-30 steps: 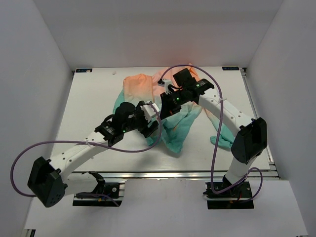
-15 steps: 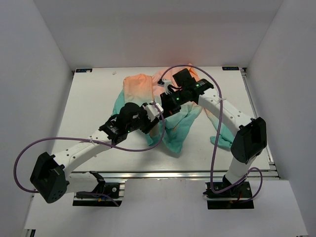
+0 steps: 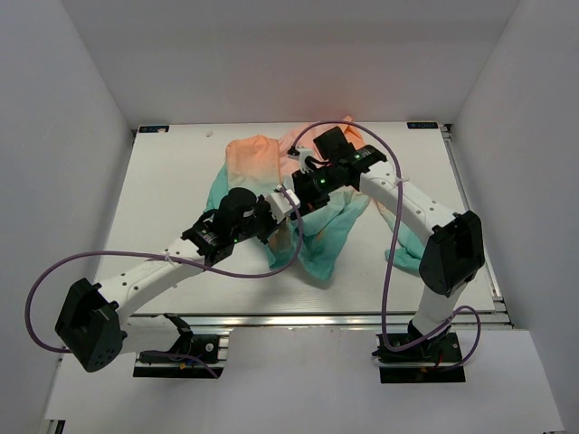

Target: Zip up the jacket

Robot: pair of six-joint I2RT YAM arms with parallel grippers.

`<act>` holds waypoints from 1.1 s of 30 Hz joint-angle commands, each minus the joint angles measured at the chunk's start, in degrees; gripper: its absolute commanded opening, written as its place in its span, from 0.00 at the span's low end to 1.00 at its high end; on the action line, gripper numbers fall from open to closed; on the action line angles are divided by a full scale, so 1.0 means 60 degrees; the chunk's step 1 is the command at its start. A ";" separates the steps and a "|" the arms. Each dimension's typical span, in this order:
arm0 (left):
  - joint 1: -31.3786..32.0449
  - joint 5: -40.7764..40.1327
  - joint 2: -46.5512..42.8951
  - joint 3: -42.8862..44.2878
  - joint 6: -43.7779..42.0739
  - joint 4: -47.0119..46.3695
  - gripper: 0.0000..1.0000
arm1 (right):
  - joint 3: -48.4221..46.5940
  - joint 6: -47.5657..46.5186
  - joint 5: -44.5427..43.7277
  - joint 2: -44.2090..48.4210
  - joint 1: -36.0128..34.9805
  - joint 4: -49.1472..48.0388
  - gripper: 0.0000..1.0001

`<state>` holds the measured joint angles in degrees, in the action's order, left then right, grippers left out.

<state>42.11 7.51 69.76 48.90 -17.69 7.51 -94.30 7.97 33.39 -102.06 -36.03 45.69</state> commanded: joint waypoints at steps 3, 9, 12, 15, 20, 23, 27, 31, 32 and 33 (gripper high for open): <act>0.0087 0.0580 -0.0537 0.0009 0.0442 -0.0153 0.00 | -0.0075 0.0196 -0.1970 0.0266 -0.0001 -0.0949 0.00; 0.0087 0.0273 -0.0961 -0.0152 0.1322 -0.0079 0.00 | 0.0614 -0.0214 -0.4972 0.1013 -0.0790 -0.1536 0.00; 0.0087 0.0330 -0.1239 -0.0313 0.1528 -0.0167 0.00 | 0.1009 -0.0156 -0.5184 0.1292 -0.0923 -0.1901 0.00; 0.0087 0.0550 -0.1401 -0.0343 0.1659 -0.0007 0.00 | 0.1201 -0.0039 -0.5984 0.1322 -0.1055 -0.2195 0.00; 0.0087 0.0754 -0.1985 -0.0445 0.2798 0.0125 0.00 | 0.0879 0.0093 -0.7129 0.0590 -0.1129 -0.2384 0.00; 0.0087 0.0931 -0.2586 -0.0810 0.3793 0.0024 0.00 | 0.0325 0.0210 -0.7918 -0.0039 -0.1129 -0.2430 0.00; 0.0101 0.1018 -0.3217 -0.1149 0.4749 0.0037 0.00 | -0.0599 0.0342 -0.8800 -0.0931 -0.1012 -0.2459 0.00; 0.0116 0.0815 -0.3700 -0.1441 0.5540 0.0462 0.00 | -0.1741 0.0415 -0.9723 -0.1753 -0.0530 -0.2401 0.00; 0.0101 0.0829 -0.3788 -0.1529 0.5832 0.0593 0.00 | -0.2048 0.0430 -0.9928 -0.1943 -0.0412 -0.2299 0.00; 0.0116 0.0872 -0.3978 -0.1718 0.5994 0.0623 0.00 | -0.2530 0.0416 -1.0031 -0.2278 -0.0309 -0.2269 0.00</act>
<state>42.13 9.93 48.84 40.27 11.60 9.13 -102.48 10.17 -16.60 -113.65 -41.34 34.54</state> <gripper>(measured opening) 0.023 0.009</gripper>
